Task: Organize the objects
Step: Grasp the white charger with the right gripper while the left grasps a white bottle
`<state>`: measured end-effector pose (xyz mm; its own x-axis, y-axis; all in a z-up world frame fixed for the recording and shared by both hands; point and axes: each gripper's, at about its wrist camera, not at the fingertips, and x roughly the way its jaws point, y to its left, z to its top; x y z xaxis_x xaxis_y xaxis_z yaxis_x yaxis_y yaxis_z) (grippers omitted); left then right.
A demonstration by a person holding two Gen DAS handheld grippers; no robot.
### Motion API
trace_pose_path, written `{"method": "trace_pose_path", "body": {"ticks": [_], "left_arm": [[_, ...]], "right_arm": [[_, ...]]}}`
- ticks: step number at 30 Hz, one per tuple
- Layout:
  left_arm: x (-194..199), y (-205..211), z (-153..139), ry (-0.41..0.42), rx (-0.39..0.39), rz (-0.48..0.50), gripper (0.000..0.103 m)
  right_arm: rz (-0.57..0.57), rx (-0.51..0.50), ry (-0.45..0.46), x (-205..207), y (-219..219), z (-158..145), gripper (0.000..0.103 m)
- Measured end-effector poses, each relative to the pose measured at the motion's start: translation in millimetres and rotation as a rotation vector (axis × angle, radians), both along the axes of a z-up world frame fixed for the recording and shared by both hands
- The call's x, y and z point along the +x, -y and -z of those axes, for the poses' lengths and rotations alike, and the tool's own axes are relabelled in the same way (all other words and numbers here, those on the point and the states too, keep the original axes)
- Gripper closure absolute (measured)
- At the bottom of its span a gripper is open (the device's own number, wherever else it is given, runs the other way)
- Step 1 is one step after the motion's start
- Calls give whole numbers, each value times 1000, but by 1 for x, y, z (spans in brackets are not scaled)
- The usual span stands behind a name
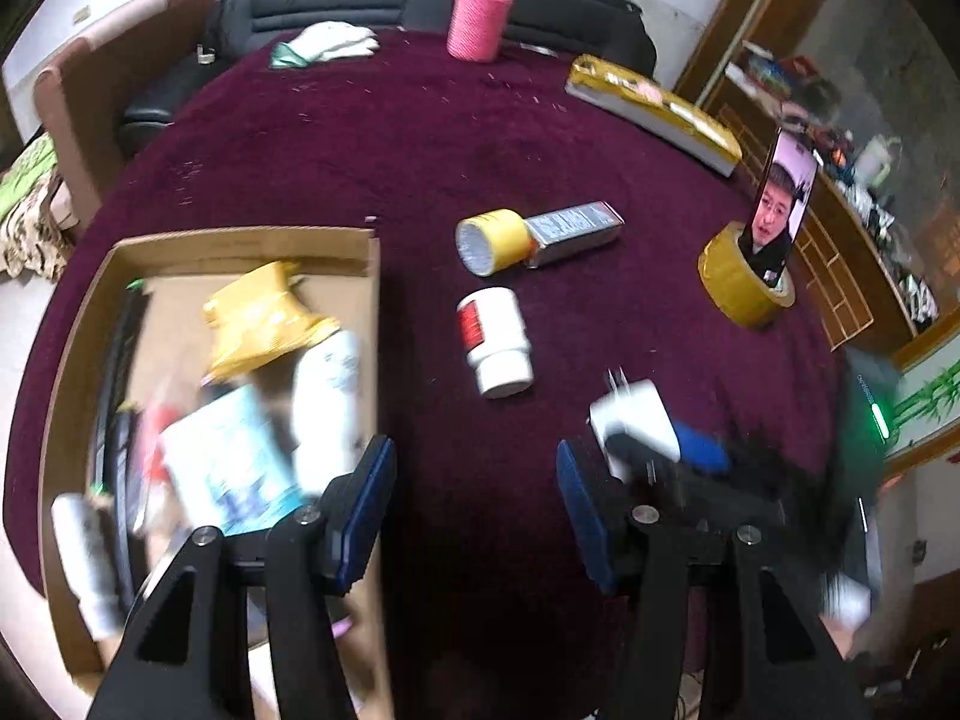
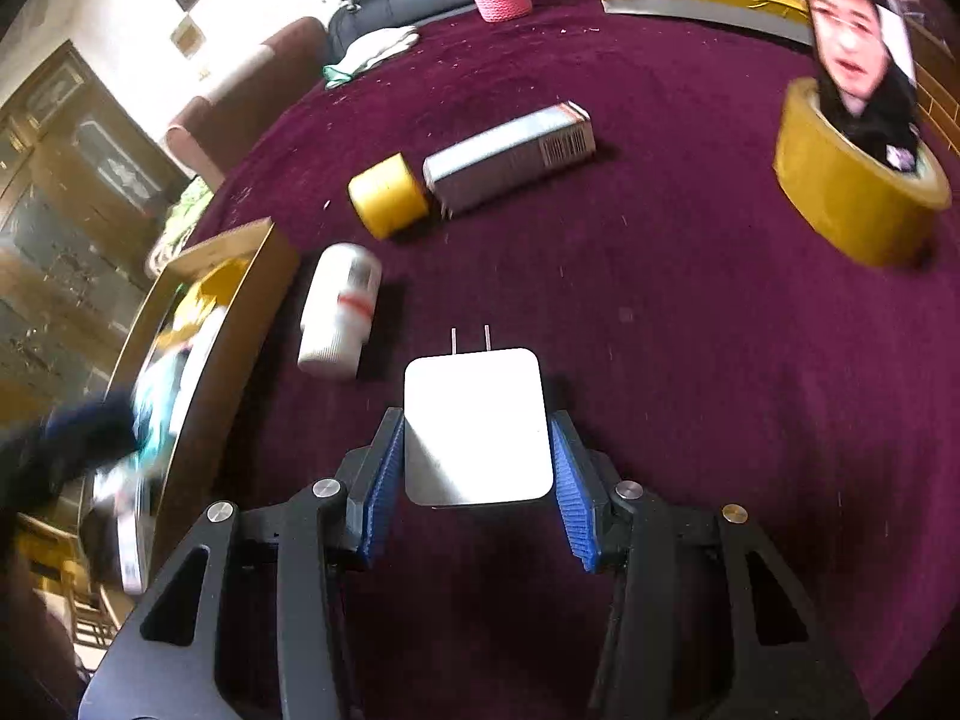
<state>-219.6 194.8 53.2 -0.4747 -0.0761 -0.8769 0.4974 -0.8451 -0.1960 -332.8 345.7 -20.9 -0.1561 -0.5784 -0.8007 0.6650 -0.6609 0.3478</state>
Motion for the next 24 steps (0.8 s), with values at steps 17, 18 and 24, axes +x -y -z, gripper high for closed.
{"method": "trace_pose_path", "body": {"ticks": [17, 18, 24], "left_arm": [[-96, 2, 59, 275, -177, 25, 67], [-92, 3, 58, 263, -170, 13, 69], [-48, -15, 47, 203, -85, 16, 69]], "right_arm": [[-52, -78, -1, 16, -24, 4, 56], [-52, -80, 0, 15, -24, 5, 56], [-55, -63, -11, 17, -22, 4, 56]]}}
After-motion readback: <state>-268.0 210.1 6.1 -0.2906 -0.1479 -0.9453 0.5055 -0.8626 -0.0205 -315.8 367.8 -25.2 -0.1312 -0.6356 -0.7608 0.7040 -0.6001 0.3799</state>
